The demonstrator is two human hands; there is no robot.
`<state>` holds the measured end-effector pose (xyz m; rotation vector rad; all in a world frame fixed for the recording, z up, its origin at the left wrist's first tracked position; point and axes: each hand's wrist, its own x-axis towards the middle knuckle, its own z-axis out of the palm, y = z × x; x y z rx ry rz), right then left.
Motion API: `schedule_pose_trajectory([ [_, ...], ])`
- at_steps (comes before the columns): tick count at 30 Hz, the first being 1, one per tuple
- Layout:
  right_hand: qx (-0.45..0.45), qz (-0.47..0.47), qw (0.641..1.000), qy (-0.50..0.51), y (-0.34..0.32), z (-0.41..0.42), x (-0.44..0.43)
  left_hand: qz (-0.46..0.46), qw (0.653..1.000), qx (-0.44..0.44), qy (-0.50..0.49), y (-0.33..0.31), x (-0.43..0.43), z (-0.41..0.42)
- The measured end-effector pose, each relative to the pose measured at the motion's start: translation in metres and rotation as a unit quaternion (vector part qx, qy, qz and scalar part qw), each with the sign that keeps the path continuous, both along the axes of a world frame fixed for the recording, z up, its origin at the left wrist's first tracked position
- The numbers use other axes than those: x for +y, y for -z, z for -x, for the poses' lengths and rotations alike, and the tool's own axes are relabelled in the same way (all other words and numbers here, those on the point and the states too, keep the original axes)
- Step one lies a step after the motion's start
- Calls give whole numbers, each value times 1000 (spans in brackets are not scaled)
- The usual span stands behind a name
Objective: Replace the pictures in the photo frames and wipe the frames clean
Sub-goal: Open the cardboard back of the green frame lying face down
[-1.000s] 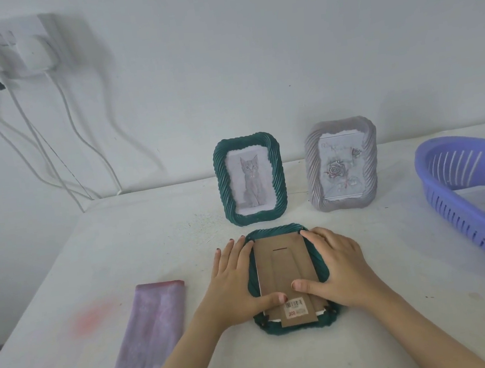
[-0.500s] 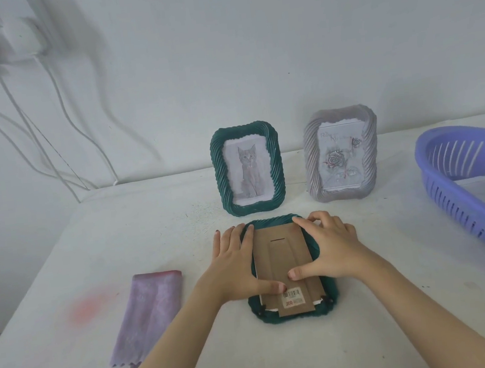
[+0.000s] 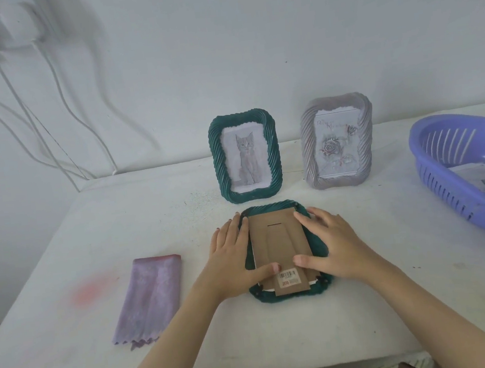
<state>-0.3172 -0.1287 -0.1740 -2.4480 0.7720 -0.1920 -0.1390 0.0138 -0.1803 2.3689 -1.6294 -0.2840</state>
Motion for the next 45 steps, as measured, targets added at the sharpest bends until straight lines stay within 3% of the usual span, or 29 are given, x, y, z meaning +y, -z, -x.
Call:
schedule_pose_trajectory([
  [6, -113, -56, 992, 0, 8, 26, 19, 138, 987, 87, 1, 5, 34, 16],
  [15, -131, -70, 989, -3, 14, 40, 42, 190, 946, 258, -44, 9, 58, 24],
  [25, -139, -127, 982, 27, 11, 45, 44, 171, 944, 280, -46, 9, 55, 24],
  [45, -141, -101, 985, -6, 14, 42, 39, 133, 961, 242, -7, 7, 51, 27],
])
